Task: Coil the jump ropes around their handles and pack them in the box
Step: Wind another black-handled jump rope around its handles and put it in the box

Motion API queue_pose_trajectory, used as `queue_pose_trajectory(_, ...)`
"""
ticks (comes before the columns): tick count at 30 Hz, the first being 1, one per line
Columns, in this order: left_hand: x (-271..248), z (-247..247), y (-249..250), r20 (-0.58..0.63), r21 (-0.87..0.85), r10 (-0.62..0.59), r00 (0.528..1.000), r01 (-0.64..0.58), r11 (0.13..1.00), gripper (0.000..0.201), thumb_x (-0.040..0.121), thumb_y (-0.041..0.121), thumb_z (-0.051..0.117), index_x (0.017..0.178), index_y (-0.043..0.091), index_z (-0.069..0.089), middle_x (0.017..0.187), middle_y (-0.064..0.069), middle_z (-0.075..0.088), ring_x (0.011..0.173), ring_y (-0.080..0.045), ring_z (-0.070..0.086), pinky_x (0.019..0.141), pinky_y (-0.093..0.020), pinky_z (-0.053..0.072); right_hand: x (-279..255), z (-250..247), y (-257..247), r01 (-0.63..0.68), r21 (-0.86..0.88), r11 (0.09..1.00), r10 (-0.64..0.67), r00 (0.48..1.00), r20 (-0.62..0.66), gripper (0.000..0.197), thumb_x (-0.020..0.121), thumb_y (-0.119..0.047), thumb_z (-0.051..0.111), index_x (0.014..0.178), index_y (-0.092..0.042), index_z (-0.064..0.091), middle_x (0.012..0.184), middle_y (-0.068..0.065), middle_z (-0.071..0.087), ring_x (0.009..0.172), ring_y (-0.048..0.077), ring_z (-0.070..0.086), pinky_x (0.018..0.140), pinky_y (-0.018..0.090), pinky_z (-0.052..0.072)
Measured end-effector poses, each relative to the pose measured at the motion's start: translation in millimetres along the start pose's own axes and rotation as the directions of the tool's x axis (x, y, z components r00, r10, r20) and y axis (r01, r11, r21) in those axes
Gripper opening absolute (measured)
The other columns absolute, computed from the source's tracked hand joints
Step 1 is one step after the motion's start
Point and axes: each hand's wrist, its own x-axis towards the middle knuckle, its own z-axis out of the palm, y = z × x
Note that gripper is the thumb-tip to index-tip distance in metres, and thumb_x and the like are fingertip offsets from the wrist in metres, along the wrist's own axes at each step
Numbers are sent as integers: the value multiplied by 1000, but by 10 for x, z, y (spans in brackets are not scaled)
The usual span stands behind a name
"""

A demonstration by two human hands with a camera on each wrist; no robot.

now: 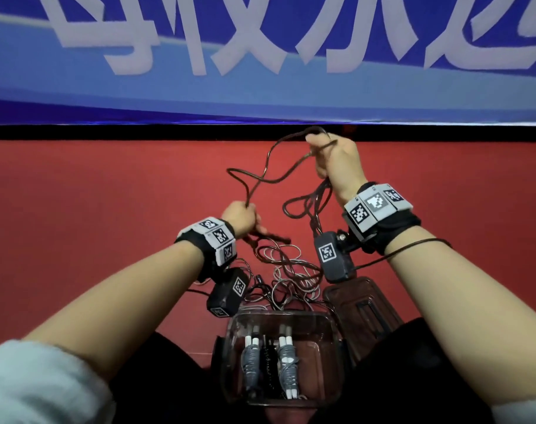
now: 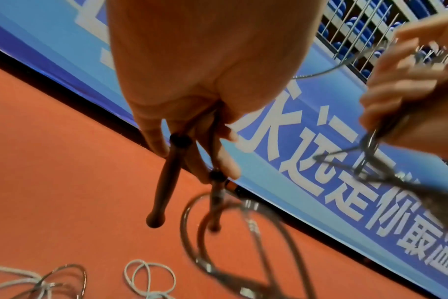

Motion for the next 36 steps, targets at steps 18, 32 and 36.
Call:
queue_pose_trajectory(18,-112,-538,31,-181,-201,65,981,-102,974,32,98,9,43,69,11,58,35,9,32,29,-9,30,52,-27,45,5,-387,734,-219,-829,514,394,919,1,11,83,-11,72,87,-20,68,89,-2,66,84,14,57,72,21,38)
queue_pose_trajectory(32,-389,-121,242,173,70,358,917,-374,925,23,101,7,44,95,15,65,66,0,59,62,-14,58,71,-32,53,-286,313,546,-37,-481,876,257,879,401,46,98,-51,39,97,-15,68,77,0,68,84,16,64,90,37,46)
queue_pose_trajectory(36,-337,-183,229,-28,-58,403,915,-404,913,24,98,1,48,79,8,62,61,-2,59,53,-4,60,62,-20,53,-335,241,544,-194,-403,894,353,860,368,43,98,-47,47,89,-9,67,59,0,60,58,14,57,72,26,50)
